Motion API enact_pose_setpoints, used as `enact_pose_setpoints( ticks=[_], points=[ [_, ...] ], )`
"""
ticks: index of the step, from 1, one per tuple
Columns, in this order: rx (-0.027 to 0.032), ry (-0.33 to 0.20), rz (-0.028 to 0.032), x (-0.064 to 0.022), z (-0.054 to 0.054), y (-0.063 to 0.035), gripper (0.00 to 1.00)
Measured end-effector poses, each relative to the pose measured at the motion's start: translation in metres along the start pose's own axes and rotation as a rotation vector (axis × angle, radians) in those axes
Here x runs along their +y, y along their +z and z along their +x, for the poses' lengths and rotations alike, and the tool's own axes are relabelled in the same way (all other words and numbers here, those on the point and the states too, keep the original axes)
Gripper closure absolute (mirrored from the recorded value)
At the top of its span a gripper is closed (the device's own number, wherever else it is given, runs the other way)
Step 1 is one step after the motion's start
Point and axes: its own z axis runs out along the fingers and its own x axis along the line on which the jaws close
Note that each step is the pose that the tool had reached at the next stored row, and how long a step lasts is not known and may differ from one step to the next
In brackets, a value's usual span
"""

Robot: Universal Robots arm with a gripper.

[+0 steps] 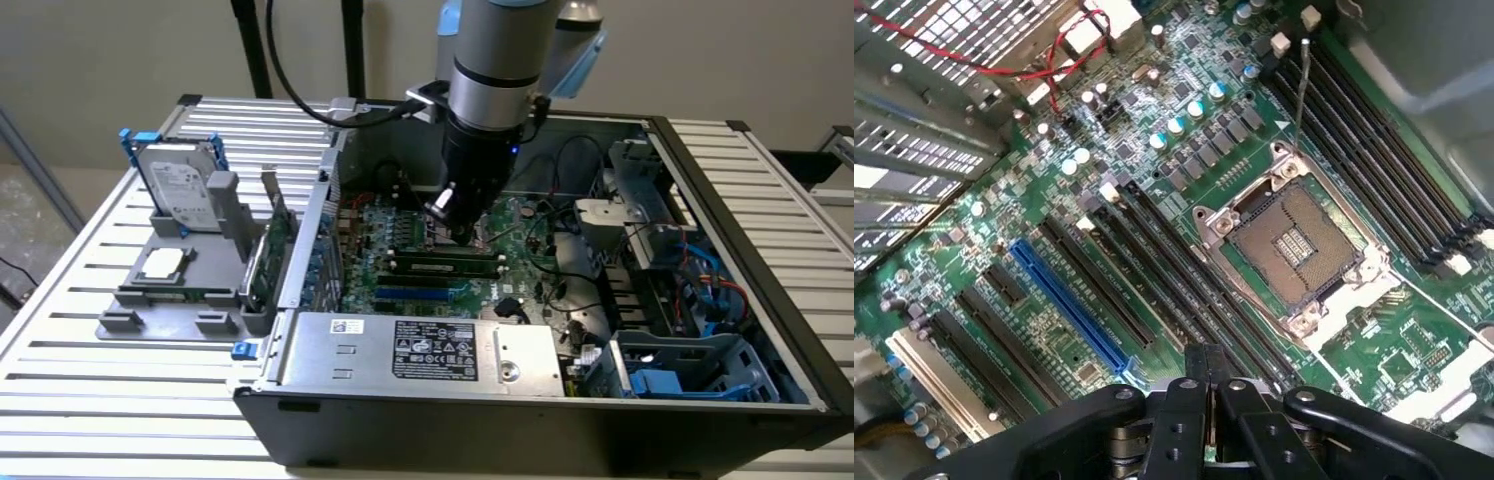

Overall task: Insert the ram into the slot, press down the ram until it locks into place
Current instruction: 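Press down the ram until it locks into place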

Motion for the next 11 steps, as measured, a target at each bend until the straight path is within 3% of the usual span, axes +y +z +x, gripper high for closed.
enact_pose_setpoints(
  ticks=[11],
  points=[
    [-0.0069, 0.192, -0.0006, 0.0, 0.0, 0.0, 0.89]
  ],
)
